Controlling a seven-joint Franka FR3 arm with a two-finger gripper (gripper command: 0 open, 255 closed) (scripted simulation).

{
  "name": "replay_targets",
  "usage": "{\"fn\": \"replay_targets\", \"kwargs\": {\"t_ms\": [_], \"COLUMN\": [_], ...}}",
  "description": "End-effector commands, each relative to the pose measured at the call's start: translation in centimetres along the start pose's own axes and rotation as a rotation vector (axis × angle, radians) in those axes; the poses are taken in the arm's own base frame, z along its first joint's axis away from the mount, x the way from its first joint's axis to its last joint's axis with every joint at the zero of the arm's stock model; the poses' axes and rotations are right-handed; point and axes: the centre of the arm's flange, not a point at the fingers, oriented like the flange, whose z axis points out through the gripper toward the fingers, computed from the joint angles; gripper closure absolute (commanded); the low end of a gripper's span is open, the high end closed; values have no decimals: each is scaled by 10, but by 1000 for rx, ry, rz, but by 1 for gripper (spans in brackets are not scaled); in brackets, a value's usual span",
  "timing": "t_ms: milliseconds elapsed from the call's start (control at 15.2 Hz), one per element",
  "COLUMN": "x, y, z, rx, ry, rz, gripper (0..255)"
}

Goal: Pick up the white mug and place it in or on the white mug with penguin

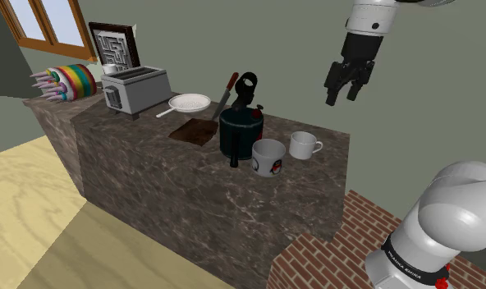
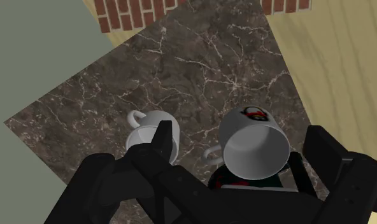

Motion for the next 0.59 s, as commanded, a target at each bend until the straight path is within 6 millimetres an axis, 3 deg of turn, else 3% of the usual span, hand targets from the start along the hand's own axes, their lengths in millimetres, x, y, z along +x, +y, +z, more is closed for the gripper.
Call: {"fn": "replay_targets", "kwargs": {"t_ms": [0, 528], "x": [0, 59], "y": [0, 17], "z": [0, 84], "rx": [0, -30], "ry": [0, 9], "rz": [0, 23], "gripper": [0, 0]}}
